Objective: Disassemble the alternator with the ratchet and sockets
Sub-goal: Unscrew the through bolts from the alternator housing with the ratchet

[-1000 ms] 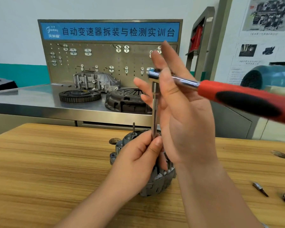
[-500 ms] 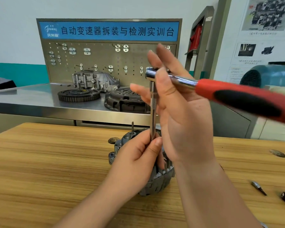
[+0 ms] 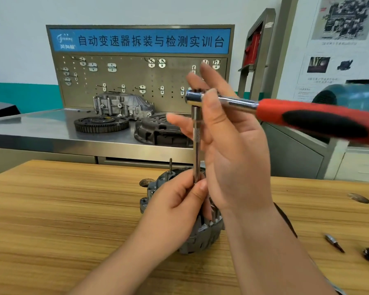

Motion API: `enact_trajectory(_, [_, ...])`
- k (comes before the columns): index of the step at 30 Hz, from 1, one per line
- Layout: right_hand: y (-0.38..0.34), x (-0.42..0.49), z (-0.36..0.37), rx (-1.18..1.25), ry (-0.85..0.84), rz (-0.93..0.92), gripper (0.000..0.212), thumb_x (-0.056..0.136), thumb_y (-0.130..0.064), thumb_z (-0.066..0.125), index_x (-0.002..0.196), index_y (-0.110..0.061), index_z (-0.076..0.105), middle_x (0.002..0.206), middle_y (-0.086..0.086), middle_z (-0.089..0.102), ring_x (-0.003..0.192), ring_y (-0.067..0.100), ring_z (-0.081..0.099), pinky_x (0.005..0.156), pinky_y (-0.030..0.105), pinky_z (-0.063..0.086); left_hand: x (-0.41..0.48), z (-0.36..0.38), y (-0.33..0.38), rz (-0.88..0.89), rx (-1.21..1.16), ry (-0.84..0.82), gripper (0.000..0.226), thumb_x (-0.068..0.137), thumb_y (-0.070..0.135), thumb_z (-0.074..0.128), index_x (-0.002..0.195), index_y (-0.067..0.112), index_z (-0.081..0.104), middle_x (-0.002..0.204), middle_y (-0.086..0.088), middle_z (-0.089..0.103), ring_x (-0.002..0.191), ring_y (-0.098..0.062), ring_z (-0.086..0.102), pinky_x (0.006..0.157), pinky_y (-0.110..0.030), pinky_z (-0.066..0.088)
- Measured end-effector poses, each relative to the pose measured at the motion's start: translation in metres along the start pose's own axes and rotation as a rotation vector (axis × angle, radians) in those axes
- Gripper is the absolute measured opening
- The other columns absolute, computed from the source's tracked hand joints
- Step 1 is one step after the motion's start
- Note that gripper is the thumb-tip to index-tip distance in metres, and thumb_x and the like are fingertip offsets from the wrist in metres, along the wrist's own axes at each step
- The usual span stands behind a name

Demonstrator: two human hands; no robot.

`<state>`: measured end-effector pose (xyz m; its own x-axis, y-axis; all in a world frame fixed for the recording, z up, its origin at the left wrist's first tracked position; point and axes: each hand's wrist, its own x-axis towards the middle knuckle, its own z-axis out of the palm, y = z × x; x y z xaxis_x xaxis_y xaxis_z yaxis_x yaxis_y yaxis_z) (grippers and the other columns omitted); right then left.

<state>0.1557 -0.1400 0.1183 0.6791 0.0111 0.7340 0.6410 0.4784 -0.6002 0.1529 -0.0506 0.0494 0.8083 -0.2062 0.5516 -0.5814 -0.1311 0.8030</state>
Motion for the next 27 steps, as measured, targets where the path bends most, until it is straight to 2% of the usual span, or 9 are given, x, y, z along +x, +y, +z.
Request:
enact_trajectory(5, [0.0025, 0.0009, -0.0048, 0.017, 0.030, 0.076, 0.030, 0.090, -0.037, 0.050, 0.108, -0.021, 0.067, 0.102, 0.009, 0.073, 0.078, 0.019, 0.073, 0.086, 0.040, 0.057, -0.0017, -0.0059, -0.0005, -0.017, -0.076, -0.083, 0.028, 0.090, 0.037, 0.042, 0.102, 0.026, 0.064, 0.099, -0.002, 0.069, 0.095, -0.016, 0.063, 0.079, -0.015, 0.049])
enact_trajectory(7, [0.0037, 0.0004, -0.0048, -0.019, 0.008, 0.053, 0.026, 0.088, -0.035, 0.054, 0.108, -0.026, 0.068, 0.106, 0.005, 0.073, 0.086, 0.019, 0.071, 0.080, 0.029, 0.056, -0.0015, -0.0064, -0.0004, -0.011, -0.040, -0.081, 0.027, 0.091, 0.037, 0.040, 0.092, 0.026, 0.065, 0.088, 0.002, 0.070, 0.087, -0.021, 0.063, 0.075, -0.022, 0.049])
enact_trajectory(10, [0.0011, -0.0014, -0.0029, -0.087, -0.040, -0.036, 0.028, 0.089, -0.024, 0.058, 0.115, -0.029, 0.066, 0.121, -0.004, 0.068, 0.099, 0.014, 0.068, 0.090, 0.027, 0.051, 0.0004, -0.0047, 0.0003, -0.014, 0.026, -0.044, 0.030, 0.093, 0.037, 0.039, 0.078, 0.020, 0.060, 0.067, 0.007, 0.065, 0.066, -0.031, 0.053, 0.060, -0.029, 0.046])
enact_trajectory(13, [-0.0006, -0.0023, -0.0014, -0.162, -0.088, -0.084, 0.031, 0.096, -0.023, 0.051, 0.125, -0.024, 0.059, 0.126, 0.004, 0.065, 0.092, -0.004, 0.067, 0.085, 0.012, 0.047, 0.0006, -0.0030, 0.0002, -0.010, 0.054, -0.012, 0.032, 0.098, 0.037, 0.042, 0.076, 0.021, 0.059, 0.059, 0.011, 0.059, 0.053, -0.017, 0.045, 0.051, -0.025, 0.038])
enact_trajectory(17, [0.0004, -0.0009, -0.0041, 0.044, 0.011, 0.029, 0.030, 0.094, -0.033, 0.045, 0.116, -0.021, 0.062, 0.113, 0.006, 0.071, 0.081, 0.019, 0.072, 0.079, 0.029, 0.056, -0.0013, -0.0036, 0.0014, 0.001, 0.000, -0.011, 0.029, 0.091, 0.046, 0.040, 0.090, 0.028, 0.062, 0.079, 0.005, 0.069, 0.065, -0.020, 0.054, 0.062, -0.028, 0.045])
enact_trajectory(19, [0.0022, -0.0006, -0.0063, 0.023, 0.036, 0.075, 0.035, 0.094, -0.040, 0.043, 0.113, -0.019, 0.063, 0.105, 0.008, 0.073, 0.080, 0.022, 0.072, 0.075, 0.028, 0.056, -0.0021, -0.0049, 0.0019, 0.016, -0.014, -0.028, 0.026, 0.090, 0.042, 0.040, 0.087, 0.029, 0.062, 0.086, 0.008, 0.070, 0.075, -0.016, 0.060, 0.073, -0.025, 0.049])
enact_trajectory(21, [0.0022, 0.0003, -0.0058, -0.040, 0.063, 0.078, 0.032, 0.091, -0.042, 0.047, 0.111, -0.025, 0.065, 0.108, 0.006, 0.073, 0.085, 0.021, 0.072, 0.073, 0.025, 0.055, -0.0018, -0.0046, 0.0017, 0.023, -0.006, -0.056, 0.029, 0.092, 0.041, 0.041, 0.083, 0.023, 0.062, 0.074, 0.001, 0.066, 0.074, -0.034, 0.058, 0.072, -0.044, 0.048])
enact_trajectory(25, [-0.0007, 0.0023, -0.0033, -0.166, -0.004, -0.079, 0.026, 0.091, -0.030, 0.057, 0.116, -0.034, 0.064, 0.128, -0.008, 0.064, 0.118, 0.018, 0.061, 0.104, 0.042, 0.046, 0.0004, -0.0034, 0.0006, 0.002, 0.037, -0.015, 0.035, 0.090, 0.046, 0.041, 0.079, 0.019, 0.061, 0.069, -0.005, 0.066, 0.068, -0.042, 0.056, 0.065, -0.056, 0.047])
enact_trajectory(27, [-0.0008, 0.0026, -0.0019, -0.215, -0.066, -0.116, 0.030, 0.091, -0.032, 0.056, 0.121, -0.034, 0.059, 0.133, -0.012, 0.059, 0.121, 0.019, 0.059, 0.104, 0.042, 0.045, 0.0006, -0.0028, -0.0005, -0.004, 0.045, -0.009, 0.037, 0.090, 0.042, 0.040, 0.085, 0.015, 0.063, 0.072, -0.006, 0.067, 0.070, -0.041, 0.057, 0.066, -0.056, 0.047])
